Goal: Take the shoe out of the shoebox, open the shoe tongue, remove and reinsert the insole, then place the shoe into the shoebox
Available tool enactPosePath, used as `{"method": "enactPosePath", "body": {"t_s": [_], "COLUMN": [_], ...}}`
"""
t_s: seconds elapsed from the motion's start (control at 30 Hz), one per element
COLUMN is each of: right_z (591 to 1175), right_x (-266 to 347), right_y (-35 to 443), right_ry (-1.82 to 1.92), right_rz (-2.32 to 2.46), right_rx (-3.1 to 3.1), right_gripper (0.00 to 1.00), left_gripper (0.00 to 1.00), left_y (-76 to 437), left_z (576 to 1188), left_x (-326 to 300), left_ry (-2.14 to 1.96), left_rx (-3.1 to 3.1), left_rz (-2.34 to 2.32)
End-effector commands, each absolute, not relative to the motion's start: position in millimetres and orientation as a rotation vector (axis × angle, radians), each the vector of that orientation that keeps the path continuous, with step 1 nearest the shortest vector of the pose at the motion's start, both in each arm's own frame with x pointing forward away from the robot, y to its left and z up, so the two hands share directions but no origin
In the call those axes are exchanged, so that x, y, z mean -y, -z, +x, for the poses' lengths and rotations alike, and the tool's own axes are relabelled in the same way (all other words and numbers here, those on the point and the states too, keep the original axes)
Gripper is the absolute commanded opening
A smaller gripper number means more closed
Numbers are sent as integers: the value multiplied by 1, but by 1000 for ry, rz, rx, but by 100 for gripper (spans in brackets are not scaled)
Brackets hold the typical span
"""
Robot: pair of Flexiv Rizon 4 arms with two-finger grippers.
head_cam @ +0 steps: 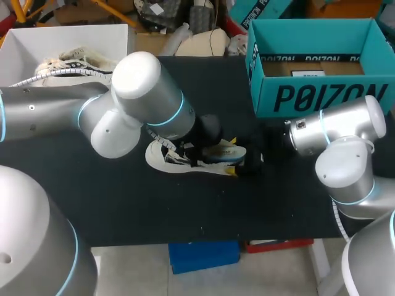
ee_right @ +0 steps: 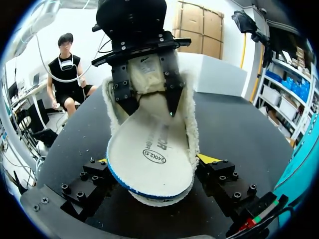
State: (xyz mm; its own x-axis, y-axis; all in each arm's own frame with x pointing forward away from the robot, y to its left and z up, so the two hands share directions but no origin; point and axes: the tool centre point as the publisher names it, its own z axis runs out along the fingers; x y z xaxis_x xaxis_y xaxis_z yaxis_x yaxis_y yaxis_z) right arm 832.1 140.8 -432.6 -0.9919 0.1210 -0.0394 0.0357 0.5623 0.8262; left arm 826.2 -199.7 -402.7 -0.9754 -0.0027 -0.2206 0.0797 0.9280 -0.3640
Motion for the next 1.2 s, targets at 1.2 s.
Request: {"method": "enactPosePath", "body": {"t_s": [1.2], "right_z": [832], "right_x": [-140], "right_y": [434], "right_ry": [-1420], "right_rz": [139], "right_rx": [-2697], "right_gripper": [0], "left_gripper": [26], "left_y": [405], "left_z": [828], "left_x": [244], "left_ry": [661], "left_rx": [-2740], "left_rz": [-93]}}
